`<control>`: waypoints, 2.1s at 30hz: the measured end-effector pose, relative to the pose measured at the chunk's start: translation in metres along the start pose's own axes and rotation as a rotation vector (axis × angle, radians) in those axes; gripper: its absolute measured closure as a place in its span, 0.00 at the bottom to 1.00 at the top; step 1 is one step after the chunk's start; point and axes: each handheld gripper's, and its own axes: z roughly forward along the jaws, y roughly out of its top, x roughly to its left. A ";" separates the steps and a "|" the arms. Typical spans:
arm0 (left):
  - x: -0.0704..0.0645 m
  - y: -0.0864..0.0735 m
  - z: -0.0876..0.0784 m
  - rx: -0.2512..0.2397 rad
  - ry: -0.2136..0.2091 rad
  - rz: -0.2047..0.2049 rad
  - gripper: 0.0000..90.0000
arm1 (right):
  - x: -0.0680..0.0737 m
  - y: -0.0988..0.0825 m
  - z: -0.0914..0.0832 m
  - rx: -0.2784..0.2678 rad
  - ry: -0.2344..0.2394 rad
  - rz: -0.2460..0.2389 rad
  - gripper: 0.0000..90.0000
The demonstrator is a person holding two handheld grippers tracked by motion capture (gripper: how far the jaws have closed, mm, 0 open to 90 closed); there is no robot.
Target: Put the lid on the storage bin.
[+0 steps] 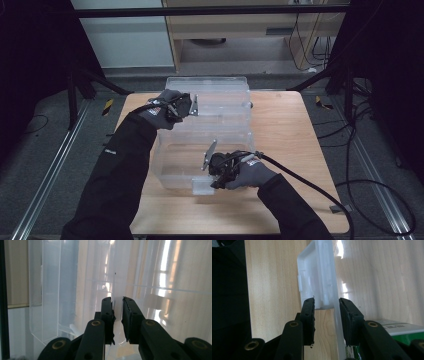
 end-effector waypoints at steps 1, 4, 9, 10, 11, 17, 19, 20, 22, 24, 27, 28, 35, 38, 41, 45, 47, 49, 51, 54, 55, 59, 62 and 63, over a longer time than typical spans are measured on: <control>0.000 0.000 -0.001 -0.004 -0.008 -0.001 0.88 | 0.000 0.000 0.000 0.000 -0.003 -0.002 0.74; 0.001 0.000 -0.003 -0.006 -0.016 0.004 0.90 | 0.001 0.000 0.000 0.001 -0.011 -0.005 0.74; 0.002 -0.001 -0.007 -0.045 -0.045 -0.029 0.91 | 0.002 0.000 0.000 0.003 -0.017 -0.004 0.74; 0.004 -0.003 -0.009 -0.060 -0.054 -0.041 0.92 | 0.002 0.000 0.001 0.003 -0.016 -0.005 0.74; 0.004 -0.004 -0.011 -0.065 -0.058 -0.045 0.92 | 0.002 0.001 0.001 0.005 -0.020 -0.006 0.74; 0.000 -0.001 -0.017 -0.059 -0.052 -0.025 0.94 | 0.002 0.002 0.001 0.015 -0.016 0.005 0.74; -0.002 -0.001 -0.020 -0.060 -0.054 -0.023 0.94 | 0.003 0.002 0.001 0.011 -0.024 0.005 0.74; -0.003 -0.001 -0.021 -0.059 -0.053 -0.018 0.94 | 0.003 0.002 0.001 0.011 -0.025 0.004 0.74; -0.005 -0.001 -0.025 -0.054 -0.052 -0.004 0.94 | 0.003 0.002 0.001 0.011 -0.025 0.001 0.74; -0.007 0.000 -0.028 -0.055 -0.051 0.004 0.94 | 0.003 0.001 0.001 0.009 -0.023 0.002 0.74; -0.012 -0.001 -0.033 -0.060 -0.050 0.010 0.95 | 0.003 0.001 0.001 0.011 -0.028 -0.004 0.74; -0.013 -0.001 -0.035 -0.061 -0.049 0.012 0.95 | 0.003 0.001 0.001 0.011 -0.028 -0.004 0.74; -0.025 -0.002 -0.045 -0.075 -0.051 0.013 0.95 | 0.004 0.001 0.001 0.015 -0.026 0.001 0.74; -0.030 -0.003 -0.048 -0.088 -0.051 0.006 0.95 | 0.004 0.001 0.001 0.013 -0.026 -0.002 0.74; -0.034 -0.006 -0.052 -0.100 -0.053 0.001 0.95 | 0.004 0.001 0.001 0.011 -0.022 0.004 0.74; -0.041 -0.007 -0.056 -0.109 -0.052 0.005 0.95 | 0.004 0.001 0.001 0.012 -0.017 0.002 0.74; -0.044 -0.007 -0.057 -0.111 -0.051 0.012 0.95 | 0.004 0.001 0.001 0.014 -0.013 0.004 0.74; -0.047 -0.007 -0.059 -0.116 -0.052 0.014 0.95 | 0.004 0.001 0.001 0.015 -0.014 0.005 0.74; -0.050 -0.007 -0.060 -0.124 -0.055 0.007 0.95 | 0.004 0.002 0.001 0.017 -0.014 0.004 0.74; -0.055 -0.009 -0.062 -0.136 -0.056 0.006 0.95 | 0.004 0.001 0.000 0.017 -0.016 0.002 0.74; -0.056 -0.010 -0.063 -0.135 -0.063 -0.002 0.95 | 0.004 0.001 0.001 0.015 -0.016 -0.001 0.74; -0.061 -0.012 -0.064 -0.148 -0.078 -0.011 0.95 | 0.004 0.001 0.001 0.012 -0.019 -0.002 0.74; -0.063 -0.013 -0.065 -0.147 -0.087 -0.010 0.95 | 0.004 0.001 0.001 0.011 -0.019 -0.001 0.74; -0.064 -0.013 -0.065 -0.148 -0.089 -0.012 0.95 | 0.004 0.001 0.001 0.011 -0.019 -0.003 0.74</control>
